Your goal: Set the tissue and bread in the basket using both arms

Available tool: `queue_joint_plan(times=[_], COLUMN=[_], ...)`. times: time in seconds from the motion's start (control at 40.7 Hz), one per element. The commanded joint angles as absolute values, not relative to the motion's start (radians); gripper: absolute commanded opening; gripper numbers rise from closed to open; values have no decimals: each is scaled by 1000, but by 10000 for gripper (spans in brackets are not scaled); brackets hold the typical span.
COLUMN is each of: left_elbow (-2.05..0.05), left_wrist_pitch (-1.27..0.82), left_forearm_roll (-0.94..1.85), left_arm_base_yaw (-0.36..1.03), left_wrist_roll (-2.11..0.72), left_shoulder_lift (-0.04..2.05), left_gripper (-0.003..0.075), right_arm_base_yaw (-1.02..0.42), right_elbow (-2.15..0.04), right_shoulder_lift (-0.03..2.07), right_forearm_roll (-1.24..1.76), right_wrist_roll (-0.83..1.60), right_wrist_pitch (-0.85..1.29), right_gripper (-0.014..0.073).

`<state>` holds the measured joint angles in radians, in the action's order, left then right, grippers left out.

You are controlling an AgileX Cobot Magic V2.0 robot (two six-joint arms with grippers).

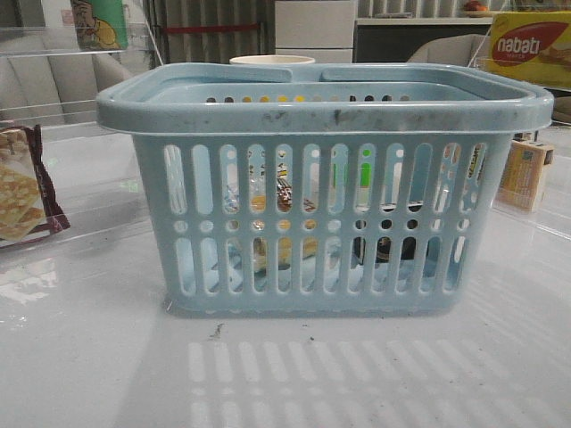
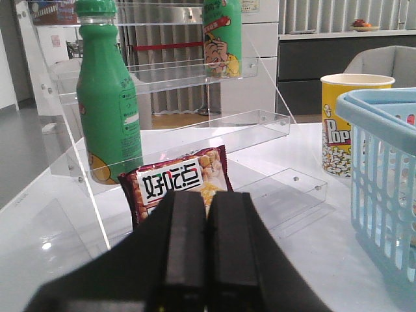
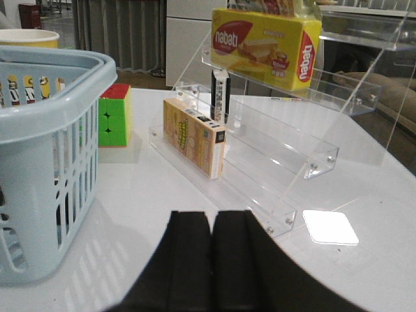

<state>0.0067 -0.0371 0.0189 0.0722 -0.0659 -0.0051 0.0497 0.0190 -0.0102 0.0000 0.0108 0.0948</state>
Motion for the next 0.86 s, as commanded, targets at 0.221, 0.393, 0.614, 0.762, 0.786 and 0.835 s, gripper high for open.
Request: queue_joint_plan(times=[0.221,0.393,0.614,0.762,0.786,0.835], left_elbow=[7,7,7,7,7,7], left_wrist_pitch=[50,50,50,50,50,50], left_forearm_roll=[28,28,28,28,28,28], left_arm_base_yaw=[78,78,78,78,78,78], left_wrist_roll=[-64,-64,-64,-64,-64,-64], left_shoulder_lift=[-24,-24,-24,-24,-24,-24], left_gripper=[91,91,91,91,91,91], right_arm_base_yaw=[59,59,59,59,59,57], right_elbow=[29,29,29,29,29,29], right_shoulder_lift=[-28,-28,-28,-29,-29,-29], right_forearm_roll=[0,0,0,0,0,0], right_wrist_roll=[17,17,17,17,17,17], right_wrist_pitch=[-81,-81,-81,-81,-81,-81], right_gripper=[56,56,56,56,56,56])
